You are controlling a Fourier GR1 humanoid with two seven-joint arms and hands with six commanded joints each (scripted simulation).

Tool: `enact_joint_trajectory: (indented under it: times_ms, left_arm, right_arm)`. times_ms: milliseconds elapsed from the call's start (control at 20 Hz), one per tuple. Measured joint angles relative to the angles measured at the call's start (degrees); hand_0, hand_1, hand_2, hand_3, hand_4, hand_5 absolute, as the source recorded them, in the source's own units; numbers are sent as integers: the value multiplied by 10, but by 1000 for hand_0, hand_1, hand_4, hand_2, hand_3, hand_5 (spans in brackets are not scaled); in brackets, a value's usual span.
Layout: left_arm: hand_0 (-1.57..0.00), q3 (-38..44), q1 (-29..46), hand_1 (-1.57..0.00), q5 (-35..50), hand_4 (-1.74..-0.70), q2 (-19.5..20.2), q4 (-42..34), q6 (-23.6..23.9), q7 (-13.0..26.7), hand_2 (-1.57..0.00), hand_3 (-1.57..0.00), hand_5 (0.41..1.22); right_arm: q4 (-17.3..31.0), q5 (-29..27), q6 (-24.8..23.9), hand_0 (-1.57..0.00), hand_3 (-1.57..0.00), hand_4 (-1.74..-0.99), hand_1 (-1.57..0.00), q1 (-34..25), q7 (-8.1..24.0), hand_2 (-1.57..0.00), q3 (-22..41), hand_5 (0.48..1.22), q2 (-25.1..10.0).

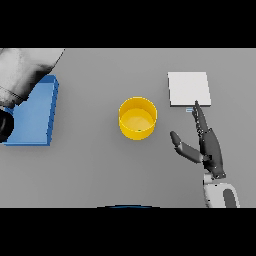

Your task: Pick up the red beaker and tilt it to pour out 1 green nut into yellow bowl. Pick up the yellow bowl and place it on the metallic measuring scale.

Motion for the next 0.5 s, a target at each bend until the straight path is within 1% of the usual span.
enact_joint_trajectory:
  times_ms: [50,100,150,200,250,300,350,400,450,500]
  left_arm:
    - [-1571,44,3,-1571,39,-1735,16,16,-8,11,-1571,-1509,1221]
    - [-1571,91,8,-1571,78,-1736,32,40,-9,32,-1571,-1507,1221]
    - [-1571,137,18,-1571,120,-1737,48,61,-8,37,-1571,-1520,1221]
    - [-1571,178,30,-1571,159,-1738,69,73,-2,40,-1571,-1530,1221]
    - [-1571,209,42,-1571,189,-1738,81,87,9,45,-1571,-1538,1221]
    - [-1571,242,59,-1571,223,-1739,95,96,19,54,-1571,-1545,1221]
    - [-1571,264,82,-1571,247,-1739,106,100,35,63,-1571,-1550,1221]
    - [-1571,285,108,-1571,271,-1740,116,98,48,75,-1571,-1554,1221]
    - [-1571,300,133,-1571,291,-1740,114,97,68,107,-1571,-1558,1221]
    - [-1571,311,160,-1571,305,-1740,121,96,88,134,-1571,-1560,1221]
  right_arm:
    - [4,2,1,1,1,-1105,1,-1,-1,1,0,578,-4]
    - [7,-1,2,1,1,-1114,1,-2,-3,1,-2,578,-4]
    - [9,-2,2,1,1,-1116,1,-8,5,1,-1,582,-1]
    - [9,-3,3,1,1,-1121,1,-7,-1,1,-1,588,-1]
    - [11,-1,2,1,1,-1118,1,-10,-5,1,-5,595,-9]
    - [10,2,1,1,1,-1125,1,-6,-10,1,-2,601,-8]
    - [11,2,2,1,1,-1127,1,-6,-5,1,-1,606,-9]
    - [6,17,-4,1,1,-1132,1,-10,-1,1,8,614,-6]
    - [15,18,-3,1,1,-1132,1,-18,4,1,6,621,-10]
    - [17,16,-2,1,1,-1138,1,-16,-2,1,4,626,-11]
